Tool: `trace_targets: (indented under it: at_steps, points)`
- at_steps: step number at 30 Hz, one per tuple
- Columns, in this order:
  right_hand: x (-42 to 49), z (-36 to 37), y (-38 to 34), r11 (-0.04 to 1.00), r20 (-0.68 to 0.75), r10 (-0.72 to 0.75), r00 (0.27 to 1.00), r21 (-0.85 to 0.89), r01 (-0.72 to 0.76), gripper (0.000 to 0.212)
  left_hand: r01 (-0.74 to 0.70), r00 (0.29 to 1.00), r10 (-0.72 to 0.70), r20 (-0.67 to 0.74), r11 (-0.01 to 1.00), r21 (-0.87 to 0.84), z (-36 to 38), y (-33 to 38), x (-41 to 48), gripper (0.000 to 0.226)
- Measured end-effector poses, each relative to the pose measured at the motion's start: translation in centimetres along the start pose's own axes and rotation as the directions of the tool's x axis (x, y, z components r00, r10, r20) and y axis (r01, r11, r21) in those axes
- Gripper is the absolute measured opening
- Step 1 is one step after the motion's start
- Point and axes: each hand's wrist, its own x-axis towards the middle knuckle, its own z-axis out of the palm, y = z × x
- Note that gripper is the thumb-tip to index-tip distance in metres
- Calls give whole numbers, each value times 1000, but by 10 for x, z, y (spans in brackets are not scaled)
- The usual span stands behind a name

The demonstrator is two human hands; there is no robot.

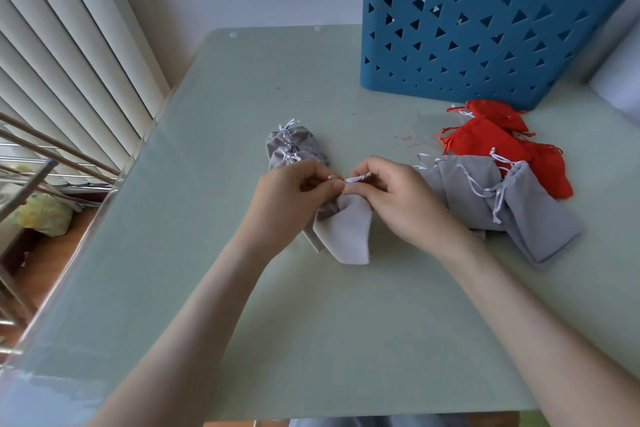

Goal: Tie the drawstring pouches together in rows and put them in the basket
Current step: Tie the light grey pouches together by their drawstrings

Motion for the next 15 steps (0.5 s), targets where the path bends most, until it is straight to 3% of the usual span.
trace_targets:
  at_steps: [4,9,15]
  points:
    - [1,0,3,998,20,-2,1000,-65,3,10,-137,988,148,-50,973,184,4,0,-2,4]
    - [2,1,6,997,27,10,1000,-71,-8,13,-311,932,360,-42,853,418,15,-9,-1,5]
    - [1,-1,-4,970,42,12,999,241,-22,18,-388,850,510,-130,775,499,20,-17,0,7]
